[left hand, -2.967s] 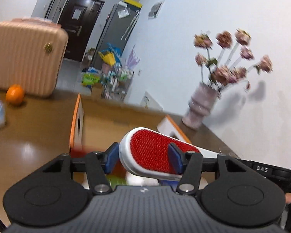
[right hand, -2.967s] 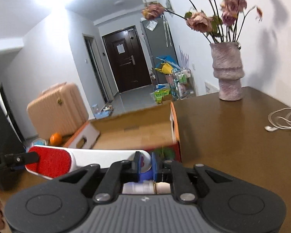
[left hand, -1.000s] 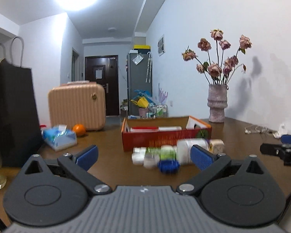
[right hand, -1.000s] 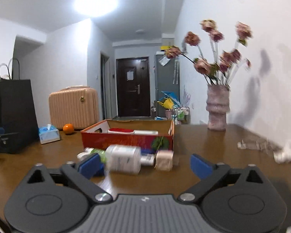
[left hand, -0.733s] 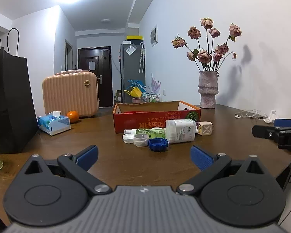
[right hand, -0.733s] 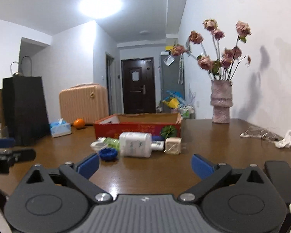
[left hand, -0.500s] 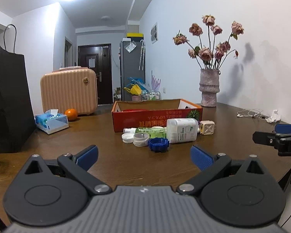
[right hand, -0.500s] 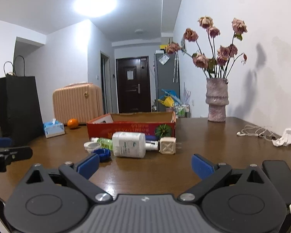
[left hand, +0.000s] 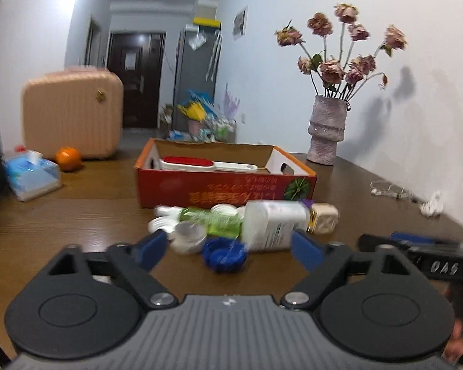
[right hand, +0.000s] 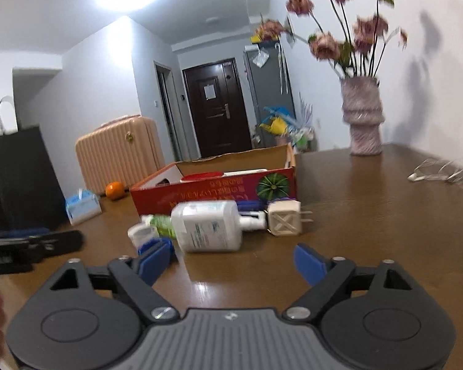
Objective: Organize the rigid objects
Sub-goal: 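Reach the left tool to the white plastic jar and grasp it, then lift the white jar with the left tool into the box beside the brush and release, then grasp the clear tape roll with the left tool while the right tool grasps the blue cap, then place the tape roll with the left tool into the box while the right tool drops the blue cap in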
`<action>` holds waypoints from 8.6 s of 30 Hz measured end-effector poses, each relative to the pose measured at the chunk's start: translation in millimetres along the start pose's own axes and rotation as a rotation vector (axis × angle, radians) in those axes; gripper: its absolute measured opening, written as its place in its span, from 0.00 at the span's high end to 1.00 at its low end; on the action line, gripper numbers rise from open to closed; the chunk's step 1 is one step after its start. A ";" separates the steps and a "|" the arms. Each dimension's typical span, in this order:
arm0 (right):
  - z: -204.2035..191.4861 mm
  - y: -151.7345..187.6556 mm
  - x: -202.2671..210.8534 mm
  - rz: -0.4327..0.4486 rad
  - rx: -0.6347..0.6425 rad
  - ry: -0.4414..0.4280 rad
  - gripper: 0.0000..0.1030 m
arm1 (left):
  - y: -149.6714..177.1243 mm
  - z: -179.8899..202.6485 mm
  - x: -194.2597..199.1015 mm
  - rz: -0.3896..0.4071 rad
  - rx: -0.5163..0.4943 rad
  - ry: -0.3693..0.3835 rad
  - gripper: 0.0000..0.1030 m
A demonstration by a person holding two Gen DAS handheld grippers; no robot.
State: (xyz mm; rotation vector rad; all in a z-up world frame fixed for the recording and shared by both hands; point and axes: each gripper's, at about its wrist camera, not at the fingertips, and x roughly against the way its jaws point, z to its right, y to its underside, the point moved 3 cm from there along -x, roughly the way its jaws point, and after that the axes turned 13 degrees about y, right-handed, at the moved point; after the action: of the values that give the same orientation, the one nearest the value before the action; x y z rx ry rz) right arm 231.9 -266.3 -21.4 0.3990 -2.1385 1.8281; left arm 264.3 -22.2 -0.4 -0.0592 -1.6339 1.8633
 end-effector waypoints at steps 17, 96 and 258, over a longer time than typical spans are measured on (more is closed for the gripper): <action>-2.7 -33.3 -124.5 -0.220 -0.208 -0.141 0.79 | -21.0 -26.1 -111.9 -0.167 0.309 0.204 0.75; -5.4 -179.7 -341.8 -0.388 -0.141 0.010 0.68 | -174.9 -146.2 -271.2 -0.250 0.407 0.091 0.33; -36.2 -178.0 -388.3 -0.205 0.393 0.223 0.28 | -141.9 -170.4 -277.1 -0.310 0.051 -0.060 0.37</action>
State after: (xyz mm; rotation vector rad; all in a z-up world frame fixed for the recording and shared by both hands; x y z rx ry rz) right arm 660.2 -251.2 -9.9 0.4564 -1.5325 2.0586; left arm 618.7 -8.1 -14.0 0.2605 -1.5348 1.6798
